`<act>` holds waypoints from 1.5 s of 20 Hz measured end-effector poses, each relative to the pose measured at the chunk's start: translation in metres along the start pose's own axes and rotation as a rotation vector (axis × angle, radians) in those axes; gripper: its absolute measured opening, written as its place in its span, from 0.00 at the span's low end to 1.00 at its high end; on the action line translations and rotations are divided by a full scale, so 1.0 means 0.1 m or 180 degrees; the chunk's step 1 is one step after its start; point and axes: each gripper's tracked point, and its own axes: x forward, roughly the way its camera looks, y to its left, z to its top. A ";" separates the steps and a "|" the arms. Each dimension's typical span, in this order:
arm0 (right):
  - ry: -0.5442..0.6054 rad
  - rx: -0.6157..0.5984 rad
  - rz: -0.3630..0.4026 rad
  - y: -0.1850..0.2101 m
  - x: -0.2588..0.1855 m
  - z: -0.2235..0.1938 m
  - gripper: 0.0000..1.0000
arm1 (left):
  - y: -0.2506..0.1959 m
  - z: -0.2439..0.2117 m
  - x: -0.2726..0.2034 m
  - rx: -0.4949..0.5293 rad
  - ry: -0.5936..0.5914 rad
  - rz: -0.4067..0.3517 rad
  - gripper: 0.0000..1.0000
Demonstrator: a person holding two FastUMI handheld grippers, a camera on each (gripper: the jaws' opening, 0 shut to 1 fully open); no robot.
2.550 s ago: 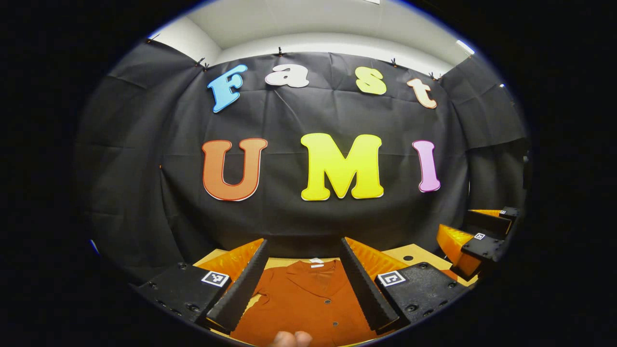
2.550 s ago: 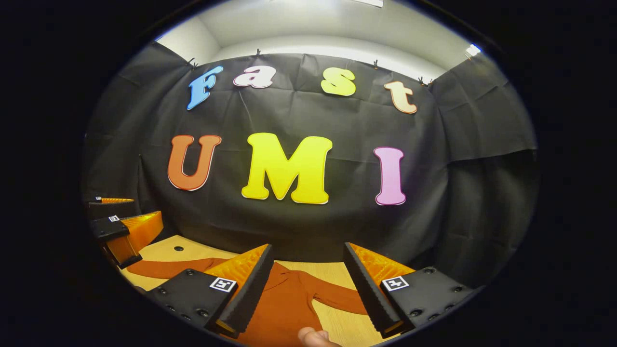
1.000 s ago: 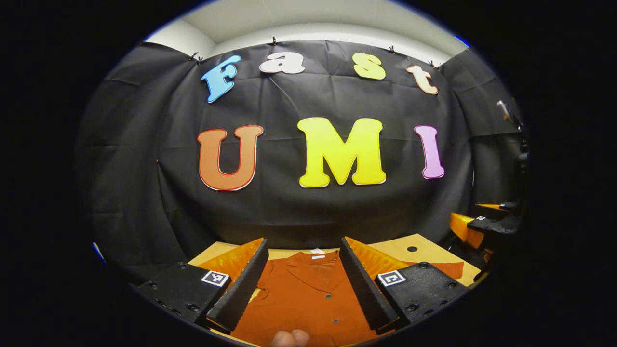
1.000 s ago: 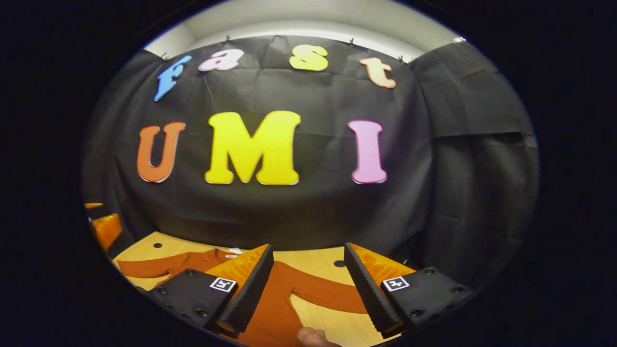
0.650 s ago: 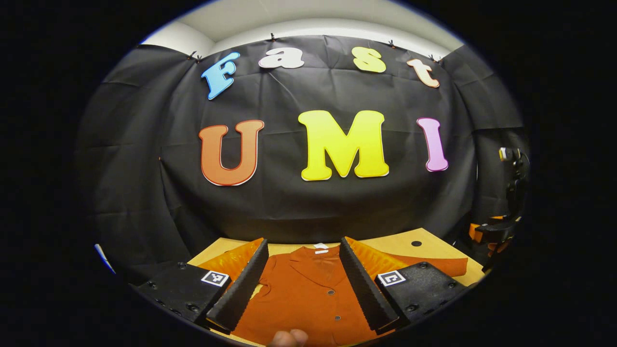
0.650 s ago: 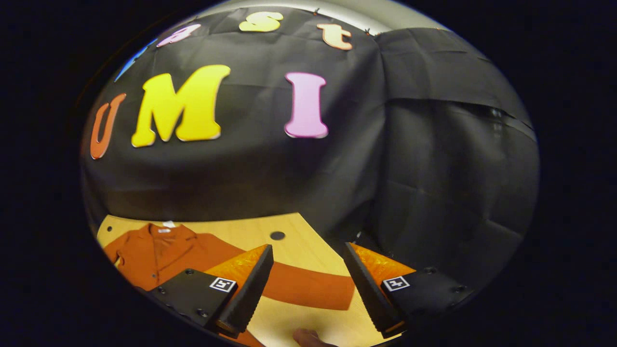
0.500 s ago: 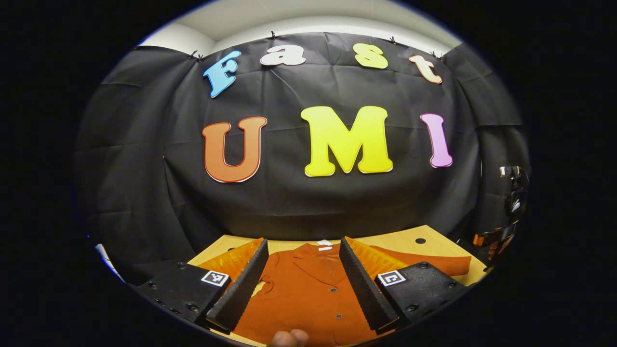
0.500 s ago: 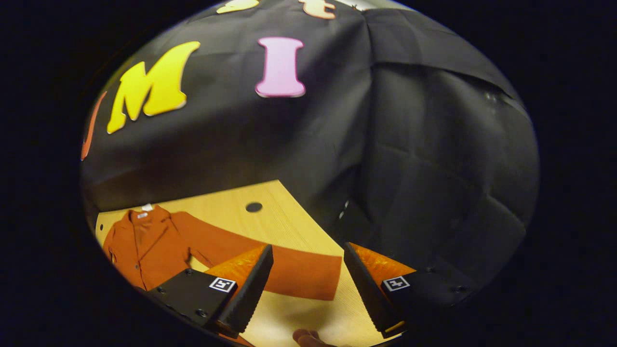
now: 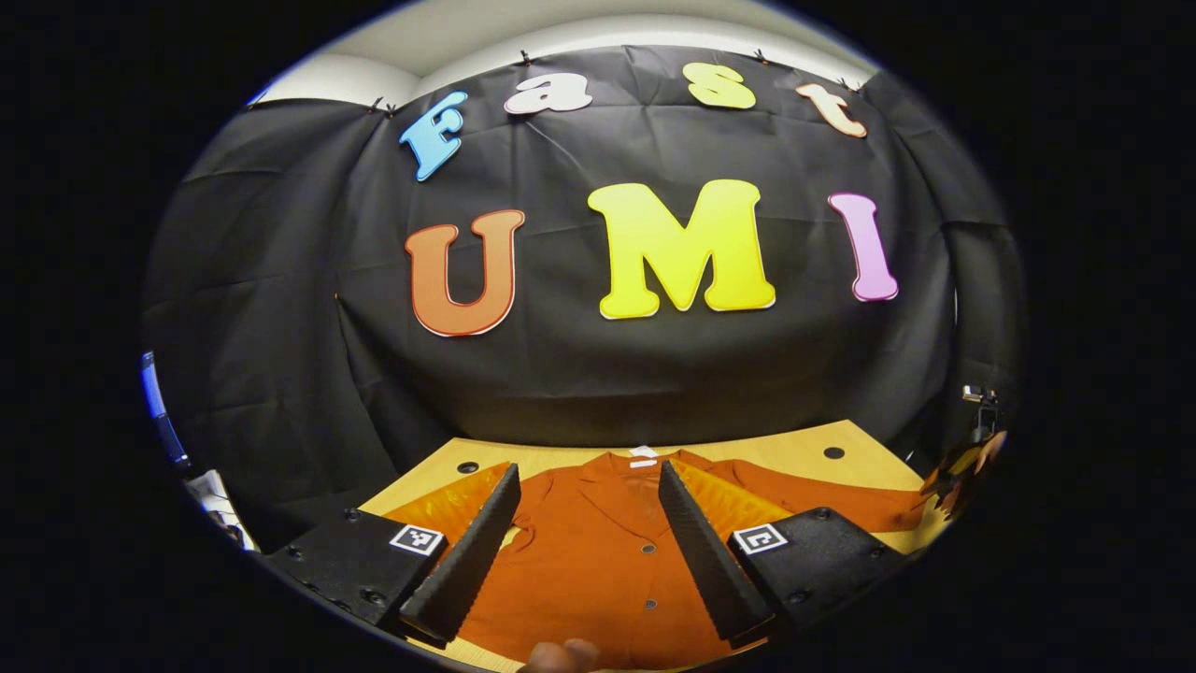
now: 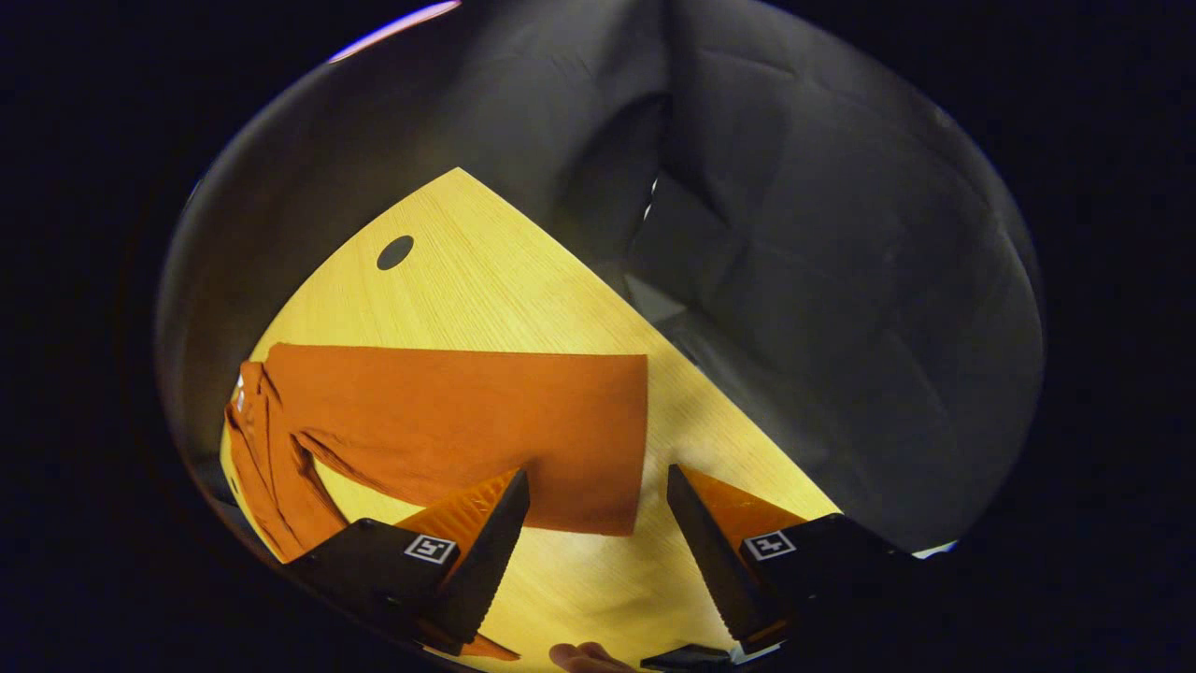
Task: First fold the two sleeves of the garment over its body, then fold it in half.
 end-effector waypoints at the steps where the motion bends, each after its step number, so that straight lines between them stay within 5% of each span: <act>1: 0.0099 0.0007 -0.0032 -0.04 -0.01 0.01 0.95 | -0.02 -0.02 -0.02 0.0020 0.0019 0.0013 0.97; 13: 0.0676 0.0170 -0.0176 -0.07 0.18 0.10 0.95 | 0.07 -0.12 -0.11 -0.0014 0.0106 0.0272 0.99; 16: 0.0777 0.0230 -0.0213 -0.10 0.28 0.09 0.70 | 0.17 -0.19 -0.15 -0.0047 0.0142 0.0268 0.99; 17: 0.0817 0.0299 -0.0263 -0.15 0.29 0.08 0.70 | 0.24 -0.20 -0.14 -0.0045 0.0138 0.0282 0.99; 22: 0.0922 0.0528 -0.0118 -0.13 0.32 0.14 0.09 | 0.59 -0.29 -0.12 -0.0112 0.0179 0.0400 0.99; 27: 0.0955 0.0437 0.0038 0.03 0.28 0.20 0.09 | 0.84 -0.45 -0.12 -0.0129 0.0294 0.0437 0.99; 28: 0.0986 0.0442 0.0057 0.08 0.33 0.14 0.00 | 0.87 -0.49 -0.14 -0.0133 0.0319 0.0434 0.99; 30: 0.0999 0.0331 0.0078 0.11 0.29 0.11 0.00 | 0.95 -0.51 -0.15 -0.0110 0.0339 0.0440 0.99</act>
